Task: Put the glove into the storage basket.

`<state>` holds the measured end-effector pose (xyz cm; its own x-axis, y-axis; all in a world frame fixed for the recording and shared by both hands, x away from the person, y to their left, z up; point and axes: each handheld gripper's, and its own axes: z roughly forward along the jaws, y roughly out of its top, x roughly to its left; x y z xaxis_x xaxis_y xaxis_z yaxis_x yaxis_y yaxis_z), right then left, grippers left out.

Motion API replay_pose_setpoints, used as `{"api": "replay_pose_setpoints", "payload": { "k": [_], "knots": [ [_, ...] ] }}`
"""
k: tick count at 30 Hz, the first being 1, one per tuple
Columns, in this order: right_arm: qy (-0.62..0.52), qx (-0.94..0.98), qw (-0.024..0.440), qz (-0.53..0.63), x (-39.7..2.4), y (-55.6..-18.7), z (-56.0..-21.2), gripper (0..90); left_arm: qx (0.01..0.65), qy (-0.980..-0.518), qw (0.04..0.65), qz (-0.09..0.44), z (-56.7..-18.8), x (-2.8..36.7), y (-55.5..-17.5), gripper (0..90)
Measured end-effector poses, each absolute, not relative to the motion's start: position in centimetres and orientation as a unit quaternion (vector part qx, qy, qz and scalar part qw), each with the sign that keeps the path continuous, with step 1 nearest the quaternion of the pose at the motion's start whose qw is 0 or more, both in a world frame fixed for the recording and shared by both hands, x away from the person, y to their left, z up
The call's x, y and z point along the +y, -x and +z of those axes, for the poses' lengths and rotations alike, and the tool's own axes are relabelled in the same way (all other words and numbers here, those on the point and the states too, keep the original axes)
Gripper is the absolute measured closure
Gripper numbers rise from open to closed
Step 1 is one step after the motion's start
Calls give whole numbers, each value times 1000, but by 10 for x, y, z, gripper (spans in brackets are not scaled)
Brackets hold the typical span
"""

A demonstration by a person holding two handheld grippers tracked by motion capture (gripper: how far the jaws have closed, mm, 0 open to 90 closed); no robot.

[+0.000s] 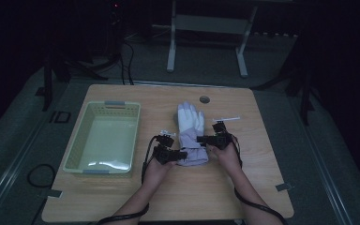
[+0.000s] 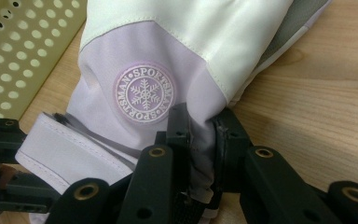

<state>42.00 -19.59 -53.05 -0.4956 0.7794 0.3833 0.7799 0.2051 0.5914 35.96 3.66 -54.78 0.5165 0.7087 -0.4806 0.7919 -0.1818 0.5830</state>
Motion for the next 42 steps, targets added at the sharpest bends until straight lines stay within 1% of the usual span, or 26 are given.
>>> {"api": "replay_pose_setpoints", "payload": {
  "k": [11,21,32,42],
  "knots": [
    [489,-779,-25,-392,-190,-413,-505,785,468,-781,413,-30,-520,41,-356,720],
    [478,-778,-37,-406,-177,-407,-476,785,455,-790,410,-15,-490,55,-353,720],
    [470,-777,-45,-417,-158,-403,-454,785,452,-795,405,-6,-465,74,-350,720],
    [457,-781,-39,-424,-133,-404,-438,785,451,-798,398,-2,-447,100,-347,719]
  ]
}}
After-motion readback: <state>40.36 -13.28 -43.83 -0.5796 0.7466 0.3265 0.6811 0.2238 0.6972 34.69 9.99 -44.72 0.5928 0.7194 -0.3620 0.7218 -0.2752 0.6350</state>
